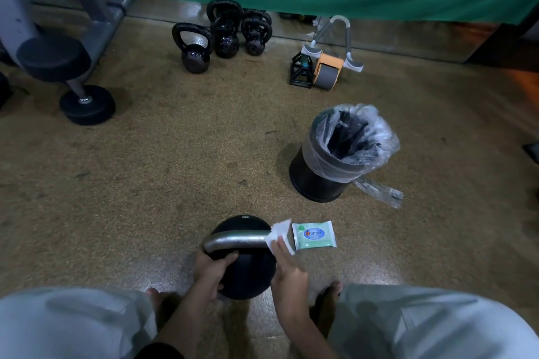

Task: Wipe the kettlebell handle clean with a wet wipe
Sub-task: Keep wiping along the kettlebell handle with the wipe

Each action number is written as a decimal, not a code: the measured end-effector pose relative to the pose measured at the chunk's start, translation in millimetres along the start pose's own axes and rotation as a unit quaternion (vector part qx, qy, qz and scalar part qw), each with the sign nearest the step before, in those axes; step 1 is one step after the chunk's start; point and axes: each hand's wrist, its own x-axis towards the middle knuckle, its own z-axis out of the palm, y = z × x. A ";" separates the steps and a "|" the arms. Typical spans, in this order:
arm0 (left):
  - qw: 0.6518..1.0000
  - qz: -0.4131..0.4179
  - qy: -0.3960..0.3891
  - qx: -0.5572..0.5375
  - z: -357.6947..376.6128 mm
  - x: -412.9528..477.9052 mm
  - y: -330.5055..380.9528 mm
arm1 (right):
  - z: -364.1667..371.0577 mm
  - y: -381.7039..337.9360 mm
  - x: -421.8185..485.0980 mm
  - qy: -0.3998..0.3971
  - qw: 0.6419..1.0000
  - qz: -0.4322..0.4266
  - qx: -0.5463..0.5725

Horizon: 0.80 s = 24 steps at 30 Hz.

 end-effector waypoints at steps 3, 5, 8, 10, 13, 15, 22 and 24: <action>1.000 0.004 -0.002 -0.001 0.0 2.3 0.5 | 0.8 9.9 4.7 0.007 0.999 0.028 0.015; 1.000 0.005 -0.003 0.000 0.1 4.0 -0.4 | 3.2 6.6 12.1 0.022 0.999 0.035 0.023; 1.000 0.003 -0.004 0.000 0.5 5.1 -3.0 | 6.4 -2.7 8.0 0.041 0.999 0.011 0.014; 1.000 0.005 -0.001 0.000 0.6 5.9 -3.3 | 8.1 -0.8 -1.5 0.038 0.999 0.011 0.022; 1.000 0.002 -0.002 0.000 1.0 7.8 -3.5 | 11.9 9.8 -7.7 0.037 0.998 0.039 0.041; 1.000 0.004 -0.005 -0.003 1.0 8.7 -3.7 | 14.9 12.5 -2.9 0.058 0.996 0.057 0.045; 1.000 0.006 0.001 -0.002 1.3 7.7 -5.5 | 20.8 2.7 -11.9 0.068 0.995 0.032 0.062; 1.000 0.007 -0.001 -0.003 1.0 6.8 -4.9 | 21.5 7.3 -17.5 0.065 0.995 0.043 0.068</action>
